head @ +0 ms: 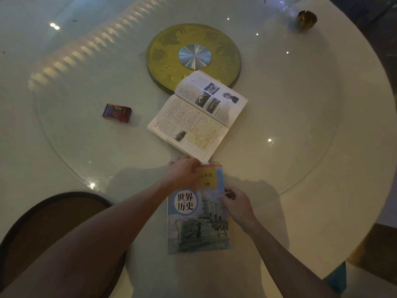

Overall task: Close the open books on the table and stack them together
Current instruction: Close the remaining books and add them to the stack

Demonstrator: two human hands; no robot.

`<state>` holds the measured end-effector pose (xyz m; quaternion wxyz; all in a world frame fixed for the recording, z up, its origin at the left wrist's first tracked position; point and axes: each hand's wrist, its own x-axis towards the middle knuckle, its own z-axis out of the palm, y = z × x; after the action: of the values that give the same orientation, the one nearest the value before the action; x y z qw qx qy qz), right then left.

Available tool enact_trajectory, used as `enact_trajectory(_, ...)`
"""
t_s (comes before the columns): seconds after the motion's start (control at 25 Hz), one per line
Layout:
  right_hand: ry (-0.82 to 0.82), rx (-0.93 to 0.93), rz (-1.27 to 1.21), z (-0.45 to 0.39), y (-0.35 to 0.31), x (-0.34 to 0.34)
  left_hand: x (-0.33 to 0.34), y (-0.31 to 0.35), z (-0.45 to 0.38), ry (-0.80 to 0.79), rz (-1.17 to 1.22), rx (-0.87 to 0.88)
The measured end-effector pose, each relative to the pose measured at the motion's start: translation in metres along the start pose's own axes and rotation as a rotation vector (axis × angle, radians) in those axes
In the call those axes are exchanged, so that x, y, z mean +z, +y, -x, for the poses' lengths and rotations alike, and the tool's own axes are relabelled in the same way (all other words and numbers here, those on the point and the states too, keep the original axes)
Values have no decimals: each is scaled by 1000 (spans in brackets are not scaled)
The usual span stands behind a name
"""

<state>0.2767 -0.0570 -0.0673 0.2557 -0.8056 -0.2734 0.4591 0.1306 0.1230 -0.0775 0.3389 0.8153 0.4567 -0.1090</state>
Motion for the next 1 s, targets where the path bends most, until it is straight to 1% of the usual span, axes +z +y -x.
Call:
enact_trajectory(0.12,15,-34,53,-4,0,1,-2,-3,-1,-35,-6,28)
enact_trajectory(0.28,-22,-76,161,-15,3,-5,-6,-13,-1,-76,-70,90)
enact_trajectory(0.32,-16,-85,186,-20,2,-7,-8,-14,-2,-63,-40,81)
enact_trajectory(0.36,11,-80,190,-27,-2,-11,-10,-13,-2,-23,64,34)
enact_trajectory(0.4,54,-63,169,-35,-8,-16,-13,-11,-3,46,227,-50)
enact_trajectory(0.48,133,-21,91,-60,-26,-30,-23,-4,-11,232,565,-289)
enact_trajectory(0.52,148,-11,48,-76,-37,-39,-29,-1,-17,292,716,-416)
enact_trajectory(0.6,168,-31,-23,-110,-64,-59,-42,3,-31,325,1022,-606)
enact_trajectory(0.68,183,-77,-4,-142,-93,-82,-57,10,-44,296,1281,-700)
enact_trajectory(0.76,199,-139,119,-172,-119,-102,-71,16,-53,281,1459,-773)
enact_trajectory(0.88,208,-241,290,-219,-152,-123,-88,25,-63,315,1628,-903)
enact_trajectory(1.0,179,-220,281,-260,-173,-132,-97,24,-70,375,1775,-964)
